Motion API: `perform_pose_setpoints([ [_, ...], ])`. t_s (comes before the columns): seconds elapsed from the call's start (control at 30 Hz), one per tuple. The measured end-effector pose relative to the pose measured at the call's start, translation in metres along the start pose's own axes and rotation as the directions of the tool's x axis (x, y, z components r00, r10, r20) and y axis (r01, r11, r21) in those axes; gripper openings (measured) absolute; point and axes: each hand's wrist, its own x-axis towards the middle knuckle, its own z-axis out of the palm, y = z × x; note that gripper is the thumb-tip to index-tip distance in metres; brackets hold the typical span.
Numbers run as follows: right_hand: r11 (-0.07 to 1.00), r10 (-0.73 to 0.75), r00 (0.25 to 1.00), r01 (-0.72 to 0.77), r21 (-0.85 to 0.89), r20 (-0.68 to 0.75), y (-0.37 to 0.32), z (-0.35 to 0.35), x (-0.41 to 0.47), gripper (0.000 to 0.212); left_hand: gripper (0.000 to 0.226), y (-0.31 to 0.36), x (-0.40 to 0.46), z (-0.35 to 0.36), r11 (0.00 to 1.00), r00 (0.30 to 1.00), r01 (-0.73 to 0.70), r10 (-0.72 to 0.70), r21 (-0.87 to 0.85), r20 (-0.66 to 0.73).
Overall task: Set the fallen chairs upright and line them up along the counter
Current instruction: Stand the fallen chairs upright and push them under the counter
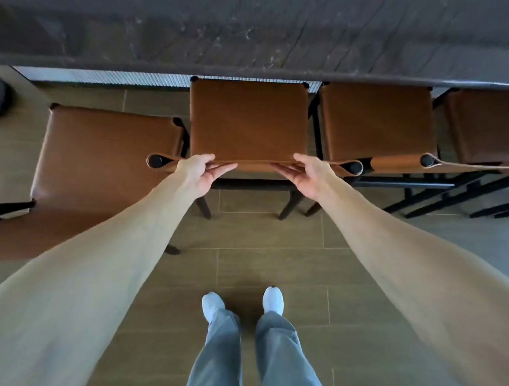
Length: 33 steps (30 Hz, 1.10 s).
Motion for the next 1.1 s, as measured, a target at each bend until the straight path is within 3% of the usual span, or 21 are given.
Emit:
perform_pose_setpoints([
  [0.47, 0.996, -0.064, 0.998, 0.062, -0.065, -0.019, -0.003, 0.002, 0.017, 0.039, 0.031, 0.010, 0.020, 0.008, 0.998, 0.999, 0.015, -0.013, 0.058, -0.035],
  [0.73, 0.991, -0.092, 0.995, 0.088, -0.096, -0.038, 0.005, -0.005, 0.016, 0.049, 0.050, 0.003, 0.014, 0.002, 0.990, 0.998, -0.033, 0.040, 0.138, -0.049],
  [1.1, 0.990, -0.066, 0.997, 0.061, -0.127, -0.037, 0.007, -0.003, 0.006, 0.041, 0.050, -0.001, 0.012, -0.001, 0.979, 0.992, -0.052, 0.073, 0.196, -0.101],
])
